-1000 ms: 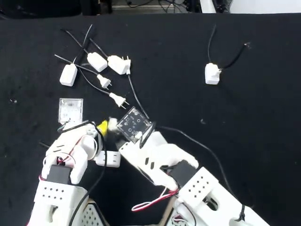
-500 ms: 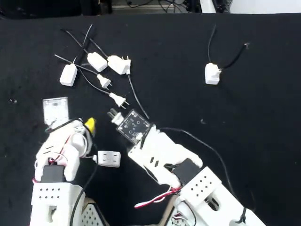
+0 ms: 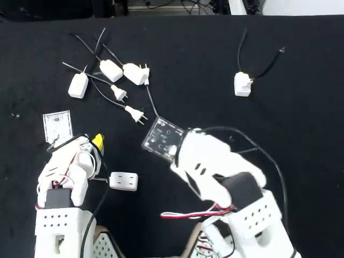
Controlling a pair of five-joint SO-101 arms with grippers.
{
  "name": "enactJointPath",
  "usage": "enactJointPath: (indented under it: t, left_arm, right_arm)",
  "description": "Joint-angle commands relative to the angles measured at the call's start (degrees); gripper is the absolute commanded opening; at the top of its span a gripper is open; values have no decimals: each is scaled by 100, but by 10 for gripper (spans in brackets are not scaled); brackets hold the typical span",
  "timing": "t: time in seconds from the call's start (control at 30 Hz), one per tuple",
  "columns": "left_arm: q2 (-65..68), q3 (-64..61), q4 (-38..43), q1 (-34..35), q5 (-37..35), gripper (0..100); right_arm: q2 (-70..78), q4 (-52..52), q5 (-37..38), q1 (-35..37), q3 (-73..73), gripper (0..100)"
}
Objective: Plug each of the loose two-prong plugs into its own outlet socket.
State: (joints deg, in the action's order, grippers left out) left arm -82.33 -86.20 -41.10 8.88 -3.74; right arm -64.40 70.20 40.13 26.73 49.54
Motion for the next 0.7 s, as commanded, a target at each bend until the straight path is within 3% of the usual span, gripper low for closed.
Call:
enactJointPath:
  t: [0.0,0.27,0.4,0.53,0.67]
  left_arm:
    - [-62,330,53,66,0,202]
    - [-62,330,44,66,0,202]
    - [-62,330,53,66,0,202]
    - [-62,330,53,66,0,202]
    - [-62,330,53,66,0,202]
  right_arm:
    - [-84,325,396,-176,-48,11]
    - [-31,-967,404,-193,2677,11]
    - [-13,-932,404,-431,2835,31]
    - [-4,-510,431,-967,2501,155]
    - [-4,-440,404,-1407,2264,141]
